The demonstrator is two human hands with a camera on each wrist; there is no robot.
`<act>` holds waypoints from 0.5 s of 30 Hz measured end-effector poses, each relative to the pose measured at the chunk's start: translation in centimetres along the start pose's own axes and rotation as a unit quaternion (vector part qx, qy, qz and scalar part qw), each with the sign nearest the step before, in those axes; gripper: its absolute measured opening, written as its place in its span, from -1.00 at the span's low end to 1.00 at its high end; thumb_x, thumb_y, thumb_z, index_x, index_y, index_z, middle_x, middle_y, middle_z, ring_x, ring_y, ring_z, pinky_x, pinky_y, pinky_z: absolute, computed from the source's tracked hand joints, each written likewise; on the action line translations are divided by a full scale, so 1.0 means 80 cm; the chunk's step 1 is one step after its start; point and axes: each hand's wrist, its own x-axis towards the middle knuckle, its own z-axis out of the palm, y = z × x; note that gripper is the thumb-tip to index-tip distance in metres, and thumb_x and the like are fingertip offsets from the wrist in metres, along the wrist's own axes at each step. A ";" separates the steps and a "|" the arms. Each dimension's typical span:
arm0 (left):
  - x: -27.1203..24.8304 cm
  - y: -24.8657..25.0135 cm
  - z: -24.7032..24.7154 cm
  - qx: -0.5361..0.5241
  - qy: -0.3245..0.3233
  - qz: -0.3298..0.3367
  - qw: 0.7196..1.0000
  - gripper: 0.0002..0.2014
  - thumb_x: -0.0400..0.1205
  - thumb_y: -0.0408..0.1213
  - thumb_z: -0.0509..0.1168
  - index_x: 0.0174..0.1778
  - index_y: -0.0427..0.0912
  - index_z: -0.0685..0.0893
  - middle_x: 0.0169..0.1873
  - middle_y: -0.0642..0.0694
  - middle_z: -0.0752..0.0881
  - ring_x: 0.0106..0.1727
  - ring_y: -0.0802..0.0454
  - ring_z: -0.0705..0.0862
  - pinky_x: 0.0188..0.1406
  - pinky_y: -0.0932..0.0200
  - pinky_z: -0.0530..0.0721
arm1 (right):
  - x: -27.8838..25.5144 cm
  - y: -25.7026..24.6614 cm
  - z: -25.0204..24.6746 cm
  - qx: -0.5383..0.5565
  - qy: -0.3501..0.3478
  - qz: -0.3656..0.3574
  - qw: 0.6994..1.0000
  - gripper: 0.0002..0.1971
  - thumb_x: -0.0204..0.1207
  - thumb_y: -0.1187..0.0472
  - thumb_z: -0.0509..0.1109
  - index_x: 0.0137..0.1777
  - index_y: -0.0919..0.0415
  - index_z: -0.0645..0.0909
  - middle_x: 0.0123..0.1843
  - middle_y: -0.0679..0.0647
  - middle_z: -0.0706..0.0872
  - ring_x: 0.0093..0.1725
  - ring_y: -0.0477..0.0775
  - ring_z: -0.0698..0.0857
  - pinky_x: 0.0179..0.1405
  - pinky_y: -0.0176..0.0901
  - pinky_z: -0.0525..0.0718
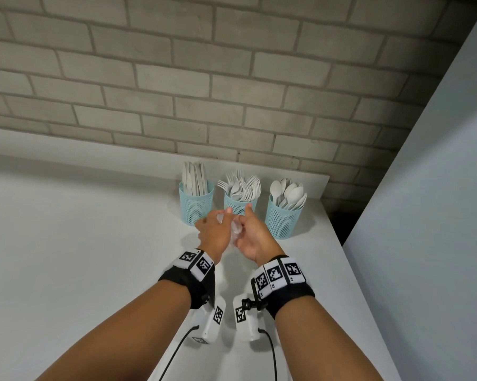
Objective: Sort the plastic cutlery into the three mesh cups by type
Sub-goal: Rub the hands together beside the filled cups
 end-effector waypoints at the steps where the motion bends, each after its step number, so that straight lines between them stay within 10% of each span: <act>1: 0.001 -0.002 -0.001 -0.023 -0.026 -0.001 0.999 -0.53 0.63 0.11 0.18 0.23 -0.21 0.54 0.20 -0.26 0.52 0.21 -0.21 0.60 0.20 -0.12 0.62 | 0.002 0.003 -0.001 -0.005 -0.006 -0.008 1.000 -0.38 0.70 -0.14 -0.09 0.02 0.34 0.66 -0.44 0.09 0.71 -0.47 -0.10 0.70 -0.51 -0.30 0.67; 4: -0.003 -0.003 -0.003 -0.044 -0.044 0.052 0.997 -0.54 0.65 0.05 0.21 -0.02 -0.39 0.56 -0.17 -0.20 0.68 -0.06 -0.14 0.68 -0.14 0.12 0.59 | 0.003 0.007 0.007 -0.054 0.030 -0.032 0.998 -0.45 0.71 -0.13 -0.08 -0.12 0.25 0.58 -0.32 0.12 0.69 -0.35 -0.03 0.67 -0.32 -0.22 0.65; 8: -0.014 0.008 -0.004 -0.020 0.038 0.104 0.994 -0.78 0.67 -0.13 0.24 -0.19 -0.19 0.51 -0.31 0.03 0.56 -0.22 0.10 0.54 -0.23 0.26 0.48 | 0.000 0.009 0.012 -0.209 0.069 0.006 0.975 -0.39 0.66 -0.27 -0.18 0.45 0.11 0.37 0.39 0.22 0.54 0.26 0.29 0.59 0.10 0.15 0.62; 12: -0.022 0.014 0.000 0.035 0.028 0.163 0.986 -0.68 0.70 -0.06 0.15 -0.28 -0.17 0.52 -0.39 0.00 0.58 -0.31 0.11 0.55 -0.33 0.36 0.46 | -0.016 0.006 0.019 -0.194 0.018 0.035 0.980 -0.37 0.64 -0.31 -0.16 -0.23 0.14 0.53 -0.53 0.07 0.56 -0.56 -0.04 0.54 -0.58 -0.29 0.47; 15: -0.027 0.019 0.000 0.056 0.023 0.174 0.983 -0.49 0.75 0.00 -0.04 -0.30 -0.26 0.61 -0.37 -0.11 0.67 -0.30 0.05 0.61 -0.27 0.20 0.52 | -0.007 0.015 0.022 -0.316 0.079 -0.175 0.929 -0.35 0.71 -0.15 -0.13 -0.30 0.26 0.61 -0.44 0.14 0.64 -0.46 0.02 0.54 -0.45 -0.18 0.49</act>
